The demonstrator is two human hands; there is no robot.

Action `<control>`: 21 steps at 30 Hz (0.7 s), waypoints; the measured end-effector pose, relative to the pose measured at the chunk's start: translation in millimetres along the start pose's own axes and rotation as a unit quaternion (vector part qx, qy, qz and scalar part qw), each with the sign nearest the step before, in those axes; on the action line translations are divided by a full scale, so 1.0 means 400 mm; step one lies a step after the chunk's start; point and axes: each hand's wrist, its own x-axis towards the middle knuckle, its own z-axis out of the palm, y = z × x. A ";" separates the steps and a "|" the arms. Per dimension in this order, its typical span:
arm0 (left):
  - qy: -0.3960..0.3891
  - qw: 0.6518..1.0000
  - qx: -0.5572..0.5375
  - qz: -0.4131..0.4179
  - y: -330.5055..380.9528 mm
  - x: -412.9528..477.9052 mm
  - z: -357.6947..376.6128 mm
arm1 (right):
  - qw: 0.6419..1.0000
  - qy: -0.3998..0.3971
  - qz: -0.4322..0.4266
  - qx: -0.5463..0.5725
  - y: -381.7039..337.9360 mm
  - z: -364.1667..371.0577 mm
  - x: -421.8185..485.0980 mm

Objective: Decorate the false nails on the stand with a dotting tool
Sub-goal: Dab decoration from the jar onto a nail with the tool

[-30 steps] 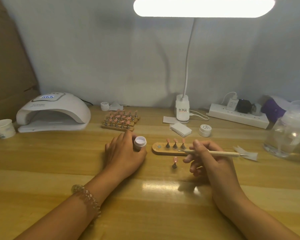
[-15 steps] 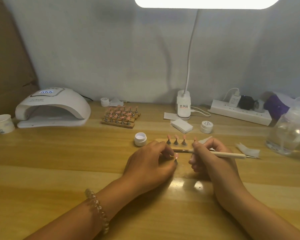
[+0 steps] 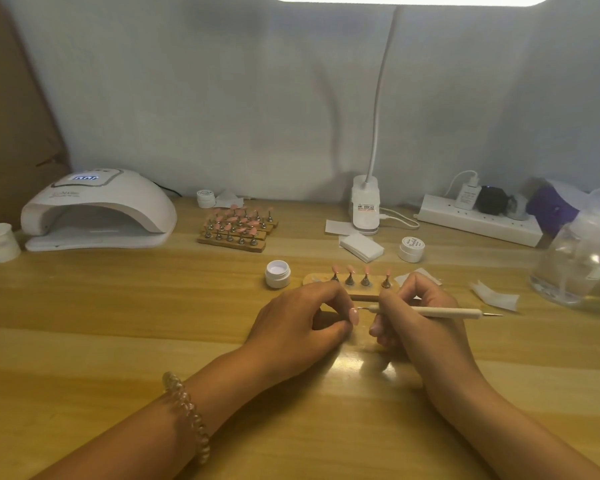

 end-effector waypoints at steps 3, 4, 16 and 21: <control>-0.003 1.000 0.001 0.003 0.000 0.000 -0.001 | 1.000 -0.006 -0.001 -0.009 0.001 0.000 0.000; -0.004 1.000 0.000 0.003 -0.001 0.000 -0.001 | 1.000 -0.007 0.000 -0.011 0.001 0.000 0.000; -0.004 1.000 -0.008 0.007 -0.001 -0.001 -0.003 | 0.999 -0.015 -0.002 -0.045 0.005 -0.002 0.000; -0.005 1.000 -0.012 0.005 -0.001 0.001 -0.003 | 0.999 -0.018 0.001 -0.048 0.005 -0.003 0.000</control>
